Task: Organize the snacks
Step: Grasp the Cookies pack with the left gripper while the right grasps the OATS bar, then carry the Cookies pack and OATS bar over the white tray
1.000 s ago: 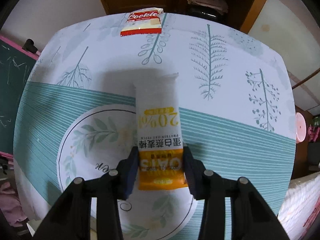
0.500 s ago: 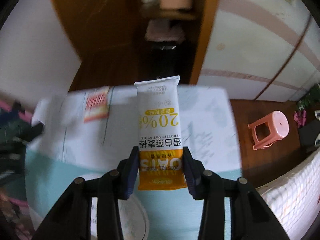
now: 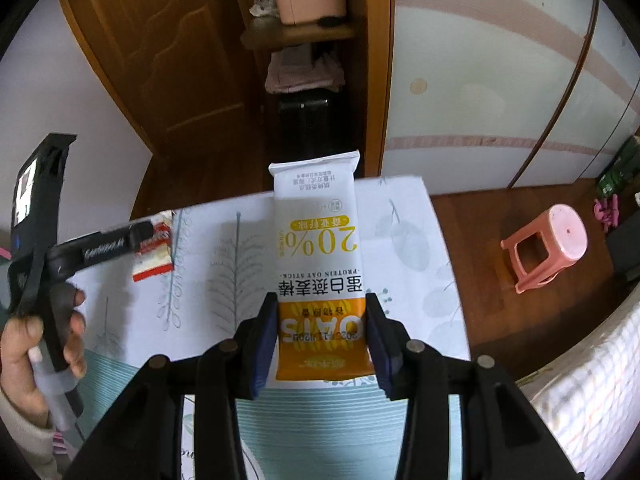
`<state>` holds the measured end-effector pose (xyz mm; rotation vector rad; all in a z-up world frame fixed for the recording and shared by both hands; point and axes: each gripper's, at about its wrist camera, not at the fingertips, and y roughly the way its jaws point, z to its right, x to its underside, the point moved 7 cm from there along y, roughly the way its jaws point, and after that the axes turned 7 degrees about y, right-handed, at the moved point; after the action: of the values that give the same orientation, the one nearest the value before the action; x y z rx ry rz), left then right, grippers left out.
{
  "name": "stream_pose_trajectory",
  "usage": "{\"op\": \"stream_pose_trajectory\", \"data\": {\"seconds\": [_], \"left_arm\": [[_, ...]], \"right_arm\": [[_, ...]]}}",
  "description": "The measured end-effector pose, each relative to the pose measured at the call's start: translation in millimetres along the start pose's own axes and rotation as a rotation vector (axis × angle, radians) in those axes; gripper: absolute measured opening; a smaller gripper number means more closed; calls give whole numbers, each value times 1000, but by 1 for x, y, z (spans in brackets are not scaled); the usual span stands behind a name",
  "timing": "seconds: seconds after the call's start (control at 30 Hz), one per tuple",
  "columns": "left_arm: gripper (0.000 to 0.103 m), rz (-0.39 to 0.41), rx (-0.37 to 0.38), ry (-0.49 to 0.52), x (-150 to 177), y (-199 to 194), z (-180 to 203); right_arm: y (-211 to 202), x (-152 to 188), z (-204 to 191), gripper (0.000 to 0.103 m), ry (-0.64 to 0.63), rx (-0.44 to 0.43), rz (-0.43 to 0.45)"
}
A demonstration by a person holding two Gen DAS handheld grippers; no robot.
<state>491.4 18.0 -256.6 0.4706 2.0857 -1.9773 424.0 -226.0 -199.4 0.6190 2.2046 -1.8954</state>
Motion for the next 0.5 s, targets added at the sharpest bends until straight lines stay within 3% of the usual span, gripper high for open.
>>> {"op": "stream_pose_trajectory", "data": {"seconds": [0.2, 0.33, 0.5], "left_arm": [[67, -56, 21, -16, 8, 36, 9], [44, 0, 13, -14, 8, 32, 9], [44, 15, -60, 45, 16, 20, 7]], "right_arm": [[23, 13, 1, 42, 2, -28, -31], [32, 21, -2, 42, -8, -44, -54], [36, 33, -6, 42, -24, -57, -75]]}}
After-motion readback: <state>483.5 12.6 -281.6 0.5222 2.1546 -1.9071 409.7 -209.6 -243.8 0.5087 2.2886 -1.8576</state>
